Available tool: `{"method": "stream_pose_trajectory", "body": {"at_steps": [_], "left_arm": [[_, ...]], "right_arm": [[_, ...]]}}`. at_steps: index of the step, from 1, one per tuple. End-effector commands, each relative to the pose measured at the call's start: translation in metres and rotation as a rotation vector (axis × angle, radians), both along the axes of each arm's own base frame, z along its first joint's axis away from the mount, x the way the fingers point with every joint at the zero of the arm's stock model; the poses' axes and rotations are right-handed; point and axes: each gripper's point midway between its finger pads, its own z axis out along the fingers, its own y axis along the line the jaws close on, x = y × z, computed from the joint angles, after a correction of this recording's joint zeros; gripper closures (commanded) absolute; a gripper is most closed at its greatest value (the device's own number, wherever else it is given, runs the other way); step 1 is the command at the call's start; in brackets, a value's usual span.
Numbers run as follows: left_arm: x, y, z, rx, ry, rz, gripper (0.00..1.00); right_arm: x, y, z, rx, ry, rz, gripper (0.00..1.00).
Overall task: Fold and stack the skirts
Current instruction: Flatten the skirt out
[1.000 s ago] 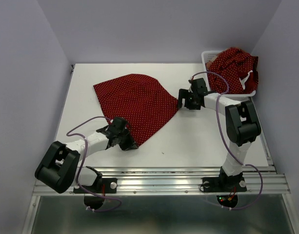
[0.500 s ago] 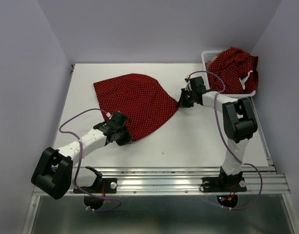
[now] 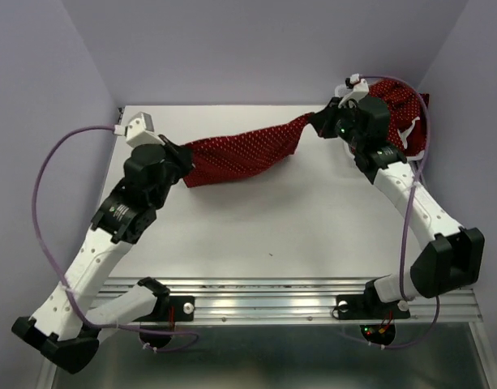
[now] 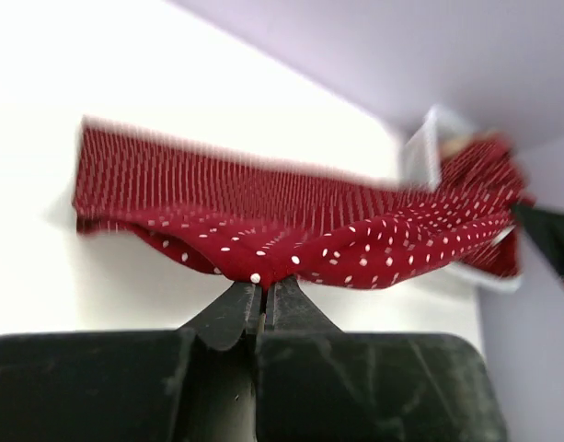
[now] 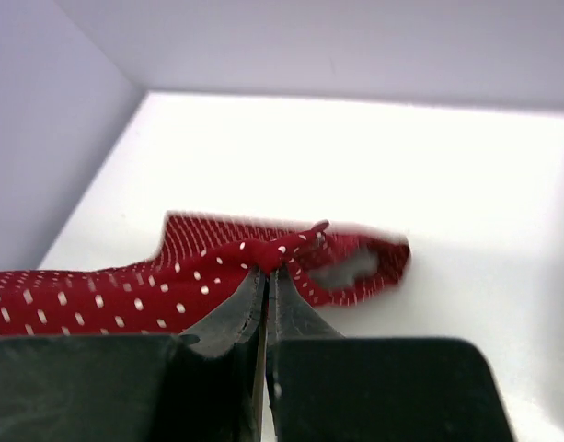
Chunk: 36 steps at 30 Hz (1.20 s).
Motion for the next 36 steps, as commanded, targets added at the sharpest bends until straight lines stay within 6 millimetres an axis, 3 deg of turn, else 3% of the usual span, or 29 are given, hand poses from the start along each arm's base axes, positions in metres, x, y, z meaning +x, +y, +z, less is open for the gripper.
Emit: {"method": "stream_pose_trajectory", "body": {"at_steps": [1,3,4,6,10,12,15,16,17,19,20,21,22,23,24,25,26,28,29,31,33,34,36], "left_arm": [[-0.007,0.043,0.120,-0.005,-0.347,0.144,1.00],[-0.013,0.051,0.146,-0.017,-0.414,0.164,1.00],[-0.017,0.058,0.169,-0.014,-0.467,0.179,1.00],[-0.022,0.063,0.191,-0.020,-0.521,0.190,1.00],[-0.026,0.073,0.230,0.007,-0.616,0.228,1.00],[-0.022,0.074,0.238,0.018,-0.633,0.244,1.00],[0.001,0.070,0.238,0.062,-0.607,0.284,1.00],[0.022,0.064,0.226,0.106,-0.565,0.280,1.00],[0.031,0.064,0.228,0.113,-0.560,0.276,1.00],[0.060,0.067,0.219,0.125,-0.536,0.219,1.00],[0.085,0.065,0.208,0.137,-0.503,0.206,1.00],[0.098,0.068,0.204,0.146,-0.492,0.197,1.00],[0.119,0.071,0.202,0.163,-0.479,0.181,1.00],[0.128,0.071,0.202,0.179,-0.478,0.167,1.00],[0.135,0.070,0.208,0.185,-0.493,0.142,1.00],[0.143,0.065,0.225,0.194,-0.530,0.093,1.00],[0.146,0.072,0.237,0.212,-0.552,0.098,1.00],[0.148,0.082,0.256,0.229,-0.573,0.119,1.00],[0.147,0.091,0.278,0.240,-0.623,0.129,1.00],[0.145,0.092,0.291,0.243,-0.660,0.110,1.00],[0.145,0.093,0.293,0.263,-0.674,0.080,1.00],[0.144,0.093,0.291,0.270,-0.673,0.070,1.00],[0.154,0.093,0.263,0.300,-0.619,0.049,1.00]], "right_arm": [[-0.015,-0.016,0.106,0.027,-0.290,-0.065,0.99],[-0.029,-0.021,0.132,0.035,-0.354,-0.070,0.99],[-0.043,-0.025,0.152,0.043,-0.403,-0.070,0.99],[-0.062,-0.031,0.179,0.050,-0.471,-0.070,0.99],[-0.082,-0.036,0.208,0.057,-0.544,-0.067,0.99],[-0.082,-0.034,0.211,0.061,-0.546,-0.060,0.99],[-0.066,-0.026,0.199,0.059,-0.504,-0.037,0.99],[-0.059,-0.022,0.191,0.057,-0.478,-0.025,0.99],[-0.041,-0.016,0.175,0.046,-0.435,-0.019,0.99],[-0.024,-0.007,0.158,0.028,-0.398,0.005,0.99],[-0.017,-0.004,0.162,0.027,-0.404,0.011,0.99],[0.004,0.001,0.143,0.012,-0.356,0.013,0.99],[0.012,0.006,0.140,0.000,-0.355,0.027,0.99],[0.019,0.004,0.158,0.004,-0.393,0.025,0.99],[0.038,0.004,0.148,-0.003,-0.373,0.018,0.99],[0.044,0.007,0.156,-0.006,-0.393,0.025,0.99],[0.052,0.004,0.163,-0.004,-0.410,0.014,1.00],[0.061,0.001,0.195,0.005,-0.481,-0.001,0.99],[0.061,0.001,0.204,0.008,-0.501,-0.002,0.99],[0.060,0.000,0.222,0.014,-0.540,-0.006,0.99],[0.060,0.001,0.219,0.015,-0.532,0.001,0.99],[0.064,-0.001,0.201,0.001,-0.497,0.003,0.99],[0.065,-0.003,0.182,-0.013,-0.455,0.000,0.99]]}}
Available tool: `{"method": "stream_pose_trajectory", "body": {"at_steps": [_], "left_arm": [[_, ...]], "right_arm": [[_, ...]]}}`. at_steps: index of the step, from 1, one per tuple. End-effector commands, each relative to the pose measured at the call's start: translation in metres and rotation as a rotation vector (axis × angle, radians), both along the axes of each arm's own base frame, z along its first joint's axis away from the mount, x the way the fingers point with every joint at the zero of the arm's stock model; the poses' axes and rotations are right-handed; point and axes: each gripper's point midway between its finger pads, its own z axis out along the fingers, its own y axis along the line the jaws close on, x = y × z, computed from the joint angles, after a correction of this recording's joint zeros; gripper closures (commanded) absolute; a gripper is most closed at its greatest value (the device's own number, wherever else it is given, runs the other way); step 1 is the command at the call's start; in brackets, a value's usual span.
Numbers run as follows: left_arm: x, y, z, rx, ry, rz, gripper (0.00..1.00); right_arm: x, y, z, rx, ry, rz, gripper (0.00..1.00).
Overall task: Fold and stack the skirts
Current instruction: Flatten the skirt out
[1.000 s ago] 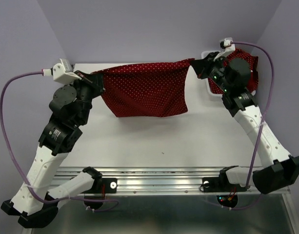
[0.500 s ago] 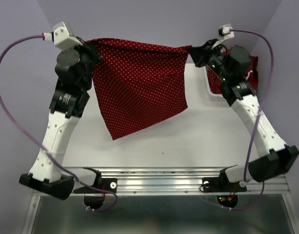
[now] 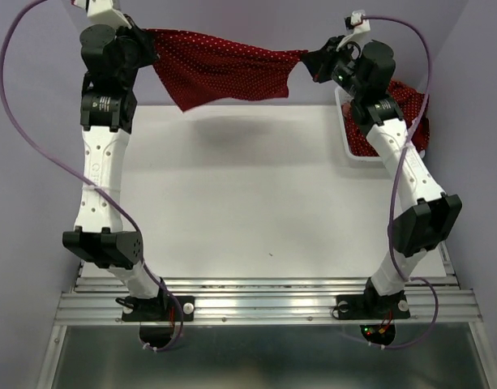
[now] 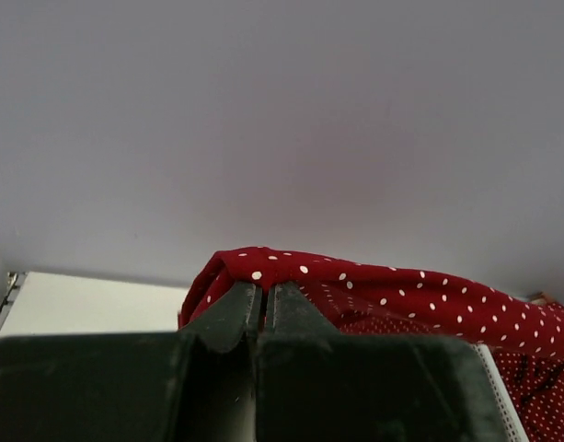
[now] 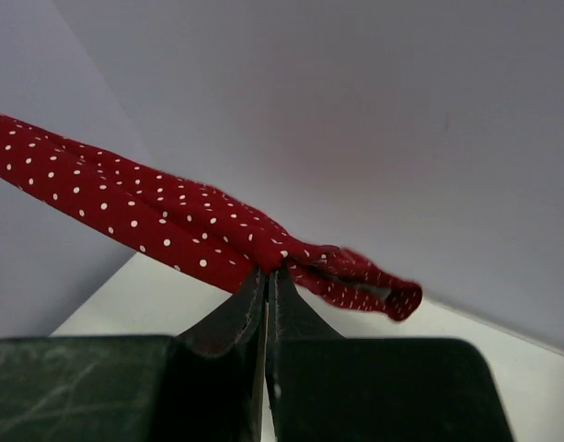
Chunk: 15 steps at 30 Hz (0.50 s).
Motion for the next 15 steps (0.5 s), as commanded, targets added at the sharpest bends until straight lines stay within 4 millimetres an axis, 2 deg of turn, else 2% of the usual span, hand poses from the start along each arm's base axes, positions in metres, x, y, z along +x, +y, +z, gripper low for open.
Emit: {"method": "stream_pose_trajectory", "body": {"at_steps": [1,3,4,5,6,7,8,9,10,12,13,15], "left_arm": [[-0.035,0.010,0.036,0.066,-0.148,-0.013,1.00],[-0.032,0.008,0.008,0.065,-0.115,-0.029,1.00],[-0.043,0.006,-0.002,0.059,-0.111,-0.042,1.00],[-0.035,0.003,-0.065,0.052,0.008,-0.056,1.00],[-0.036,0.000,-0.078,0.008,0.001,-0.065,1.00],[-0.039,-0.003,-0.102,-0.018,0.035,-0.080,1.00],[-0.049,-0.005,-0.157,-0.048,0.131,-0.085,1.00],[-0.054,-0.008,-0.181,-0.083,0.168,-0.095,1.00],[-0.066,-0.016,-0.224,-0.142,0.240,-0.127,1.00],[-0.081,-0.021,-0.267,-0.187,0.341,-0.143,1.00],[-0.100,-0.022,-0.309,-0.230,0.461,-0.124,1.00],[-0.123,-0.020,-0.349,-0.271,0.575,-0.089,1.00]], "right_arm": [[-0.012,-0.023,0.002,-0.017,-0.036,-0.060,0.99],[-0.014,-0.027,-0.038,-0.019,0.058,-0.081,0.99],[-0.019,-0.025,-0.059,-0.028,0.103,-0.061,0.98],[-0.024,-0.024,-0.081,-0.027,0.152,-0.051,0.98],[-0.035,-0.023,-0.128,-0.036,0.249,-0.036,0.98],[-0.043,-0.020,-0.152,-0.019,0.311,-0.016,0.98],[-0.052,-0.017,-0.177,-0.016,0.371,0.008,0.98],[-0.060,-0.016,-0.200,-0.009,0.432,0.019,0.98],[-0.075,-0.015,-0.240,-0.006,0.540,0.030,0.98],[-0.097,-0.015,-0.280,-0.019,0.677,0.052,0.98],[-0.113,-0.016,-0.306,-0.031,0.764,0.058,0.98],[-0.136,-0.020,-0.334,-0.055,0.877,0.064,0.94]]}}
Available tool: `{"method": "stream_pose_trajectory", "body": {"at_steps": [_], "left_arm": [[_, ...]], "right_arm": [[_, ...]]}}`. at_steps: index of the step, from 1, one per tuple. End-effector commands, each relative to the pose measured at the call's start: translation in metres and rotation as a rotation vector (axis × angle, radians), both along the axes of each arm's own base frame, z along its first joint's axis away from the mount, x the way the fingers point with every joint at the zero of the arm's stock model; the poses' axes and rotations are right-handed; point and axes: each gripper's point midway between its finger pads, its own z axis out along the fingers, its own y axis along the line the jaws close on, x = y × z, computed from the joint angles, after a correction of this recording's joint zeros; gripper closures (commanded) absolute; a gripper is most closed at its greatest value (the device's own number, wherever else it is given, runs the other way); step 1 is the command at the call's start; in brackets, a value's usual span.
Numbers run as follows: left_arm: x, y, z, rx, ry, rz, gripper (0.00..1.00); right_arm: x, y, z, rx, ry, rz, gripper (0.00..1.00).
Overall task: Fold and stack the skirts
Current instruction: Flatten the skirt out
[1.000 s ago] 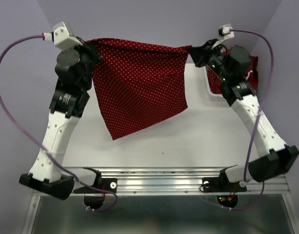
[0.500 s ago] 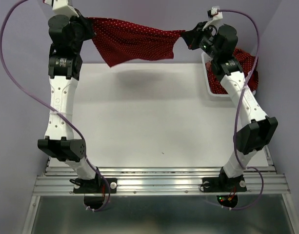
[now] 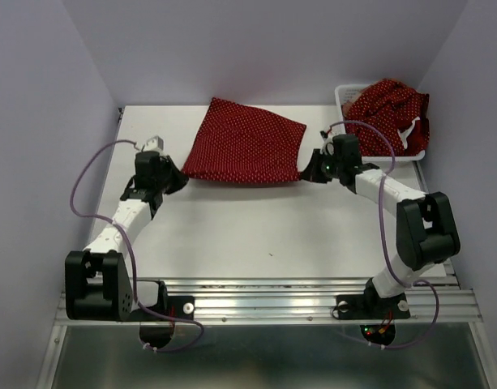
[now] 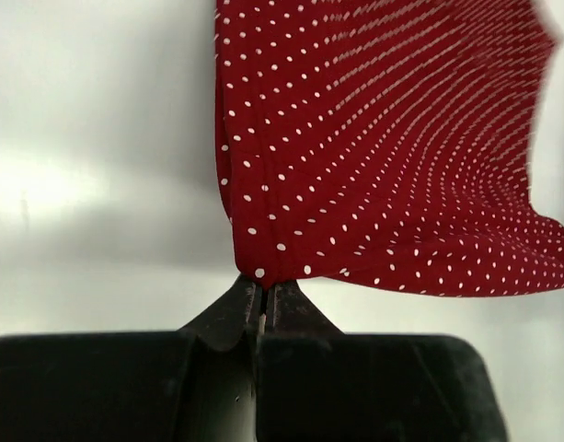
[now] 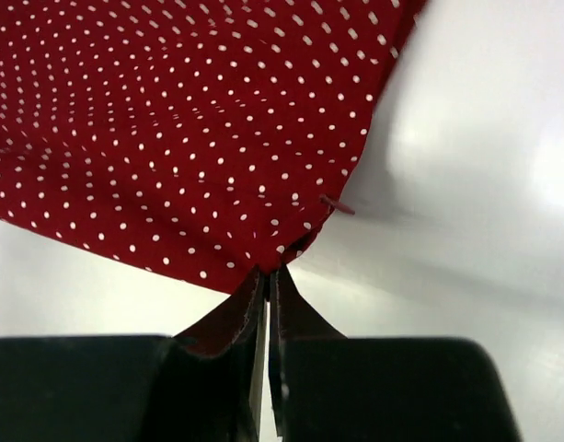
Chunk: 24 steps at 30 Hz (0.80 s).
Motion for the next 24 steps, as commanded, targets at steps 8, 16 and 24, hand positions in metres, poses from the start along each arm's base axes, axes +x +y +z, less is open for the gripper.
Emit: {"method": "stream_pose_trajectory", "body": {"at_steps": [8,16,24], "left_arm": [[-0.105,-0.014,-0.040,-0.140,0.267,0.065,0.01],[-0.119,0.001,0.005,-0.076,0.268,0.120,0.01],[-0.143,0.027,-0.055,0.030,0.554,0.282,0.01]], "right_arm": [[-0.124,-0.022,-0.048,-0.065,0.458,0.077,0.00],[-0.124,-0.016,0.006,-0.107,0.255,0.212,0.00],[-0.140,0.034,-0.016,-0.519,-0.053,0.399,0.00]]}}
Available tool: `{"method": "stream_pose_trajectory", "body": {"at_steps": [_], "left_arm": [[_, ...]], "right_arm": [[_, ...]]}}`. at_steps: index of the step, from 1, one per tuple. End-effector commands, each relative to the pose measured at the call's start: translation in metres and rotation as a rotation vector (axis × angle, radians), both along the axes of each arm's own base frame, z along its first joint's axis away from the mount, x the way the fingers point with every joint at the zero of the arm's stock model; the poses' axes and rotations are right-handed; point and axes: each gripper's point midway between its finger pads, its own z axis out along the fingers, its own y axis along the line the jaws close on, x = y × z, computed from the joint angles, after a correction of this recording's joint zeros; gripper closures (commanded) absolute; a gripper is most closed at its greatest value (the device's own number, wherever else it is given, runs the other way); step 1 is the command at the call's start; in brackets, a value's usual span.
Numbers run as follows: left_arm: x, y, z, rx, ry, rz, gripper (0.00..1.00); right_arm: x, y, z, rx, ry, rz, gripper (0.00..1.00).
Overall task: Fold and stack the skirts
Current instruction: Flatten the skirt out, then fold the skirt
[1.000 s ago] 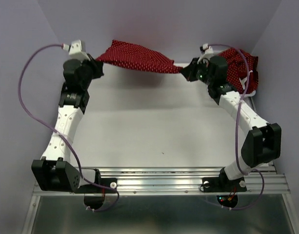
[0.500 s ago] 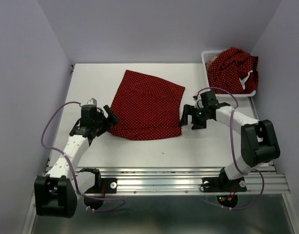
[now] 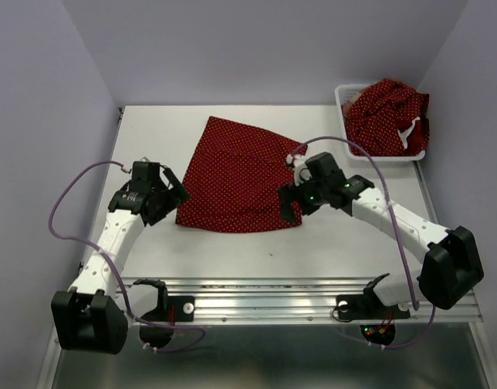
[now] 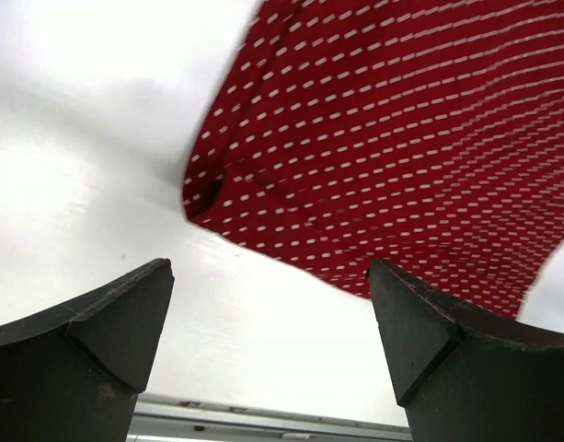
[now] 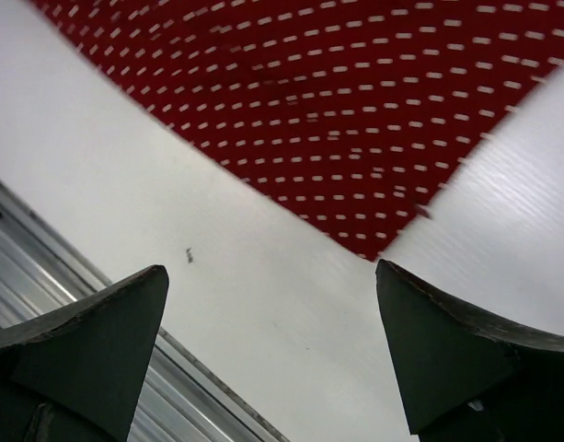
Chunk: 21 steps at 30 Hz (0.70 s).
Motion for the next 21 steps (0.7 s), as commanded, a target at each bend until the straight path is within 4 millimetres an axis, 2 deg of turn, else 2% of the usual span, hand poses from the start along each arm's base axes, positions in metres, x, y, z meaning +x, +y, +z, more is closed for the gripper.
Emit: {"method": "stream_pose_trajectory", "body": {"at_steps": [1,2,5,7,9,10,13,15,16,19,20,21], "left_arm": [[-0.021,0.005,-0.034,0.010,0.137,0.042,0.01],[-0.025,0.000,-0.045,-0.018,0.154,0.037,0.01],[-0.017,-0.004,-0.055,-0.042,0.129,0.042,0.01],[-0.013,-0.004,-0.064,-0.047,0.119,0.054,0.01],[-0.014,-0.010,-0.075,-0.076,0.142,0.035,0.02],[-0.011,-0.016,-0.077,-0.097,0.131,0.013,0.02],[-0.014,-0.015,-0.091,-0.092,0.154,0.012,0.09],[-0.014,-0.008,-0.096,-0.057,0.172,0.029,0.21],[-0.013,-0.005,-0.099,-0.038,0.179,0.036,0.31],[-0.012,-0.002,-0.103,-0.022,0.187,0.045,0.51],[-0.011,-0.001,-0.105,-0.013,0.196,0.053,0.62],[-0.011,0.000,-0.107,-0.009,0.203,0.056,0.68]], "right_arm": [[0.007,0.004,-0.014,-0.235,-0.237,0.120,0.00],[0.005,0.007,-0.023,-0.264,-0.227,0.146,0.00],[0.000,0.005,-0.041,-0.360,-0.232,0.206,0.00],[-0.010,0.014,-0.059,-0.407,-0.221,0.276,0.00],[-0.005,0.014,-0.069,-0.480,-0.236,0.280,0.00],[-0.003,0.014,-0.071,-0.493,-0.240,0.278,0.00],[0.002,0.018,-0.071,-0.480,-0.258,0.268,0.00],[0.001,0.020,-0.071,-0.463,-0.260,0.270,0.00],[-0.001,0.021,-0.070,-0.453,-0.259,0.280,0.00],[-0.007,0.020,-0.076,-0.455,-0.238,0.310,0.00],[-0.009,0.020,-0.078,-0.458,-0.229,0.318,0.00],[-0.014,0.020,-0.081,-0.468,-0.212,0.339,0.00]]}}
